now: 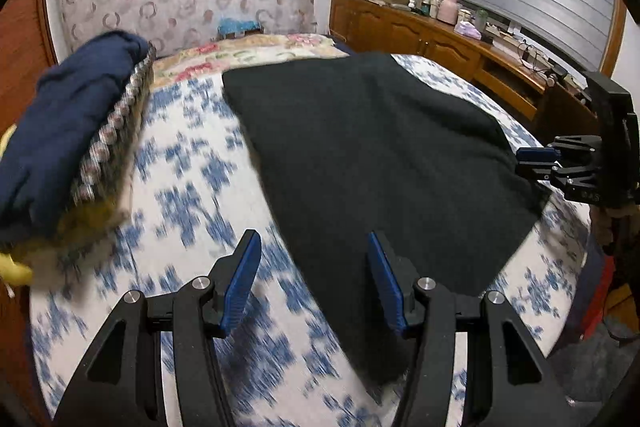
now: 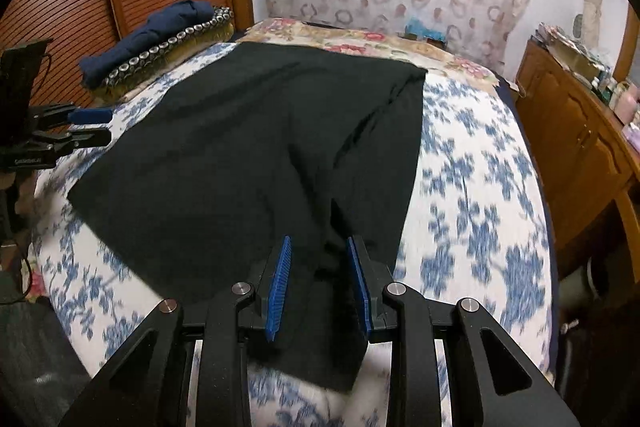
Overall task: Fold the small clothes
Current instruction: 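Lower the lifted shirt flat onto the bed and open both tools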
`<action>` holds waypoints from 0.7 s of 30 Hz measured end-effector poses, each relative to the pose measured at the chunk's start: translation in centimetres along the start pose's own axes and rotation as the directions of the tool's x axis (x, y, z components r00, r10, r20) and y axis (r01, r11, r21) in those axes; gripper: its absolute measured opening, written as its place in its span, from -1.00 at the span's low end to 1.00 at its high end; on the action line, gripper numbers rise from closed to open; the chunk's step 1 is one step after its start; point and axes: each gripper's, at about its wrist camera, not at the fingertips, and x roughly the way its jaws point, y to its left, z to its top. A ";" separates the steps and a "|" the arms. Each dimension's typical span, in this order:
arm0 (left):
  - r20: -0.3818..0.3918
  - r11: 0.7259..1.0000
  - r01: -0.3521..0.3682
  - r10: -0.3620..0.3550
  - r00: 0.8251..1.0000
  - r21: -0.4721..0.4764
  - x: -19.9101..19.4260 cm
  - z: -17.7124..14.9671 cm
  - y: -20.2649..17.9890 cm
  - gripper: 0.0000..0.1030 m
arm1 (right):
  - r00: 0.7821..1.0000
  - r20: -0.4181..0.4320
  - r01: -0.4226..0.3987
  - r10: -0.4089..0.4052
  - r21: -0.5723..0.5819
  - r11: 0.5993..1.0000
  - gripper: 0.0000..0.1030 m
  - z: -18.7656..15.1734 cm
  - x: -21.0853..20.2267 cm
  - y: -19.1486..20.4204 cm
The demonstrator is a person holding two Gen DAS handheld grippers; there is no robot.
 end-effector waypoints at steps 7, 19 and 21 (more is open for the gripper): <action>-0.024 1.000 0.023 -0.024 0.999 -0.013 -0.4 -2.0 -1.0 0.09 | 1.000 -0.002 0.021 -0.021 0.063 0.998 0.22 -1.8 -1.4 -1.6; -0.047 0.999 0.039 -0.041 0.998 -0.037 -1.0 -3.4 -1.5 0.09 | 0.998 -0.020 -0.050 0.053 0.126 0.991 0.22 -2.3 -0.6 -1.3; -0.046 0.998 0.054 -0.055 0.997 -0.036 -1.0 -3.5 -1.6 0.09 | 0.998 -0.015 -0.058 0.060 0.135 0.989 0.22 -2.2 -0.3 -1.1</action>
